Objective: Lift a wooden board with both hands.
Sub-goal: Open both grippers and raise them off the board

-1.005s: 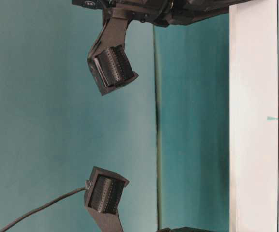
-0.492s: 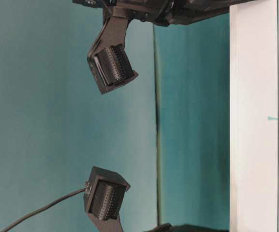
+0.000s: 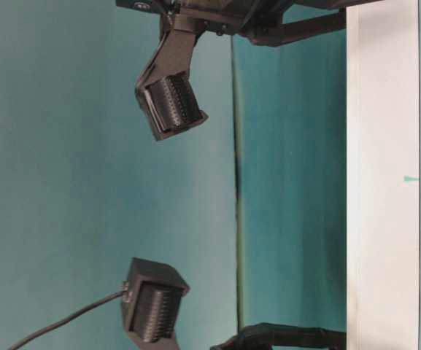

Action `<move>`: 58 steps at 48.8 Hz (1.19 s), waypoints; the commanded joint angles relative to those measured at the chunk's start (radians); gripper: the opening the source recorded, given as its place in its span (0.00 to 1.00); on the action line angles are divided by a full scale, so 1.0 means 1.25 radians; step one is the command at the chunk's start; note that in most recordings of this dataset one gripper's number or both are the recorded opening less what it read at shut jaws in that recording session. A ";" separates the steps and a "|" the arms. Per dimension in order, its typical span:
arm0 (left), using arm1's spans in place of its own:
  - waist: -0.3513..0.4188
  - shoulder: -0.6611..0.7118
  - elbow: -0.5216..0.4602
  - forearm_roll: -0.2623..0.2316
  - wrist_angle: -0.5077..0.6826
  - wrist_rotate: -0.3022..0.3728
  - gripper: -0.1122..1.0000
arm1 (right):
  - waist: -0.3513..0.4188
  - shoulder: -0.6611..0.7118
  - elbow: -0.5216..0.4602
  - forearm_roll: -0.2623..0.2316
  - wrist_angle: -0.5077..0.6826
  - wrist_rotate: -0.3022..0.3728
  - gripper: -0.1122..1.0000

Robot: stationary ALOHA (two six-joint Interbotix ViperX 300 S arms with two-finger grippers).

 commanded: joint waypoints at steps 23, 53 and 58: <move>-0.001 -0.301 0.021 0.002 0.006 0.005 0.99 | -0.050 -0.270 0.017 -0.001 -0.020 -0.005 0.95; -0.004 -0.604 0.038 0.002 -0.026 0.005 0.98 | -0.053 -0.636 0.160 -0.004 -0.141 -0.004 0.95; -0.006 -0.632 0.038 0.002 -0.040 0.004 0.96 | -0.053 -0.696 0.175 -0.005 -0.147 -0.002 0.95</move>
